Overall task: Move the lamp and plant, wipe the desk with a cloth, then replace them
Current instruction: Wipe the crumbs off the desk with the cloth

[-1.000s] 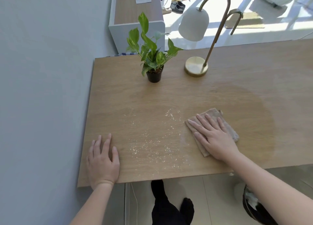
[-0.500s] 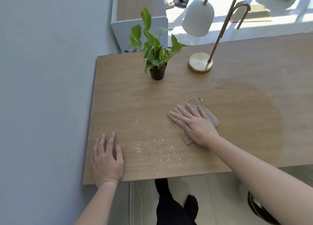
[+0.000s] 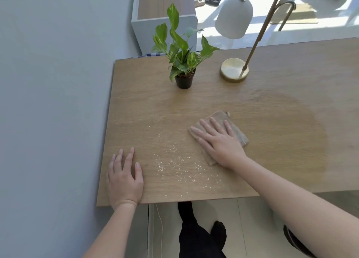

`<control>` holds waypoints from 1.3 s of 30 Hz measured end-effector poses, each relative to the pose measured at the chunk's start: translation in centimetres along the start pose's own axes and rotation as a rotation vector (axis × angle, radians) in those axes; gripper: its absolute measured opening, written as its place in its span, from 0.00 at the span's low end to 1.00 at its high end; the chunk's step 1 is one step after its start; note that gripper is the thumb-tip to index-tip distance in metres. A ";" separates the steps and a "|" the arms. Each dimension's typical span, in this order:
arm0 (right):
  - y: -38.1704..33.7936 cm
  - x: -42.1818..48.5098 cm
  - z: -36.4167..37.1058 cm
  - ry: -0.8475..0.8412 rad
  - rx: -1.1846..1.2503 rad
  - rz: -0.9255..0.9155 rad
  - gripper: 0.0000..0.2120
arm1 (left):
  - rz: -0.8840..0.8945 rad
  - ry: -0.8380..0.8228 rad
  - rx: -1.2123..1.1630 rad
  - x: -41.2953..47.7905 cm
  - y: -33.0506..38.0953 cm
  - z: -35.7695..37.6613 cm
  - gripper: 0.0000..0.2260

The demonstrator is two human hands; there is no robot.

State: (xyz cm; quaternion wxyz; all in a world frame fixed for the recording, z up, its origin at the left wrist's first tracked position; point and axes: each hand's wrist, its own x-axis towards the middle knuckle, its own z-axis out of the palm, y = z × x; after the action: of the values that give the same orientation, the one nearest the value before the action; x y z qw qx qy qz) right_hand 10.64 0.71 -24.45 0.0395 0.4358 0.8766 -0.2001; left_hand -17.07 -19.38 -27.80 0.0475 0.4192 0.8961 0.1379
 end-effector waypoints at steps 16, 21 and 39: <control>0.0 -3.5 1.4 0.024 0.000 0.080 0.24 | -0.005 -0.010 0.009 -0.2 -0.1 -0.1 0.22; 6.0 -7.9 -0.4 -0.007 -0.046 0.095 0.24 | 0.003 -0.006 0.011 0.2 0.2 0.1 0.22; 6.2 -9.7 -0.3 0.004 -0.064 0.195 0.24 | -0.003 0.010 -0.004 -0.1 0.2 0.0 0.23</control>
State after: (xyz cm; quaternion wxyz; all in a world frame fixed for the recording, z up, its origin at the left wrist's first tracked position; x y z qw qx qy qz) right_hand 21.48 -3.10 -23.78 0.0708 0.5180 0.8360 -0.1666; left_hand -16.91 -19.35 -27.73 0.0439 0.4172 0.8966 0.1419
